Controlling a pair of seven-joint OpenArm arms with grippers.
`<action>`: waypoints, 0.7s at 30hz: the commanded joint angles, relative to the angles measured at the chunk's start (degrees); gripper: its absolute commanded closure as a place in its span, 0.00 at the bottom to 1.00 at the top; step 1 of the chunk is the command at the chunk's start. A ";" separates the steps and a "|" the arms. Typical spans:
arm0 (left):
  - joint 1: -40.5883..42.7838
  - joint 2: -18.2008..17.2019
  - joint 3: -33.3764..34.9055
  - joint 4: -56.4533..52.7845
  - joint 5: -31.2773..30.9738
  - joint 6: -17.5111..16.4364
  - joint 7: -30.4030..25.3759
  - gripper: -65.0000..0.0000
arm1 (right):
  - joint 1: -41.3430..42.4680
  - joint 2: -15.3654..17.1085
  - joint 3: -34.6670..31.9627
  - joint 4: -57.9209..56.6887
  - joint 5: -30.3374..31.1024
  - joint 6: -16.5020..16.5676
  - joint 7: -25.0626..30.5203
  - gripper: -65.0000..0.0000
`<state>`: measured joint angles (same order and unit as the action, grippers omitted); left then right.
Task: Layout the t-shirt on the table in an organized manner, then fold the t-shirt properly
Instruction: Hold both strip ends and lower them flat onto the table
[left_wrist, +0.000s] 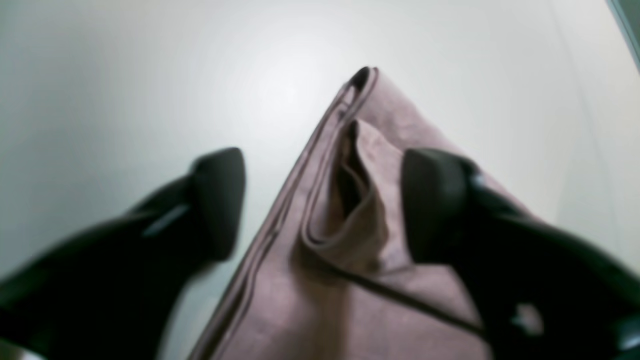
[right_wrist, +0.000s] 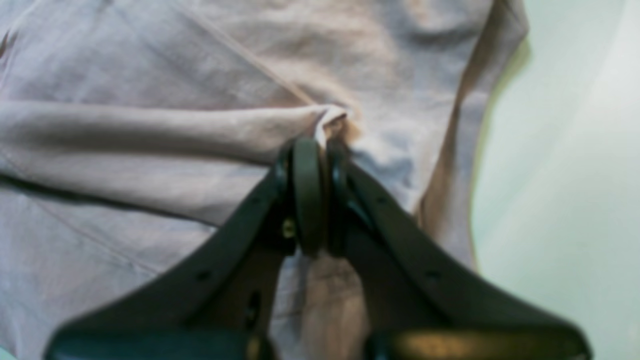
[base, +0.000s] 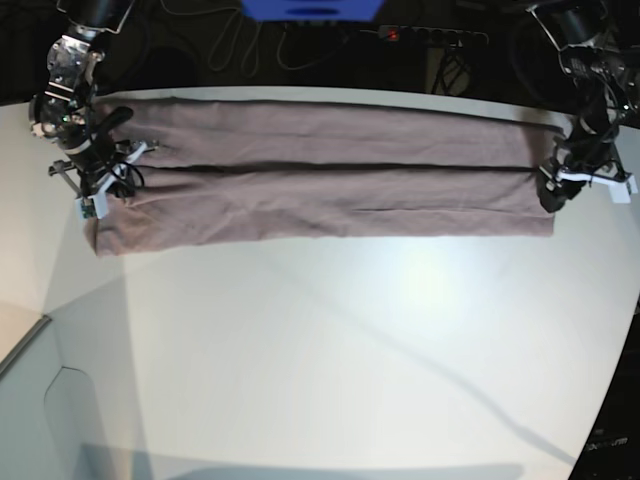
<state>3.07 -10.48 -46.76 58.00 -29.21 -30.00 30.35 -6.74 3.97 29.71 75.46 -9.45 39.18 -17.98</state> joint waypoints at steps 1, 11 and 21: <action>0.31 0.33 1.09 -0.28 1.39 0.68 3.37 0.45 | 0.19 0.56 0.13 0.98 0.44 0.82 0.97 1.00; 0.31 0.50 1.71 -0.28 1.56 0.68 3.28 0.62 | 0.02 0.56 0.13 0.98 0.44 0.82 0.97 1.00; 0.31 0.41 1.71 0.24 1.56 0.68 3.28 0.86 | 0.02 0.56 0.13 0.98 0.44 0.82 0.97 1.00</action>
<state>3.18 -9.80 -45.21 58.11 -28.88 -30.02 31.77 -6.90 3.97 29.71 75.48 -9.45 39.18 -17.78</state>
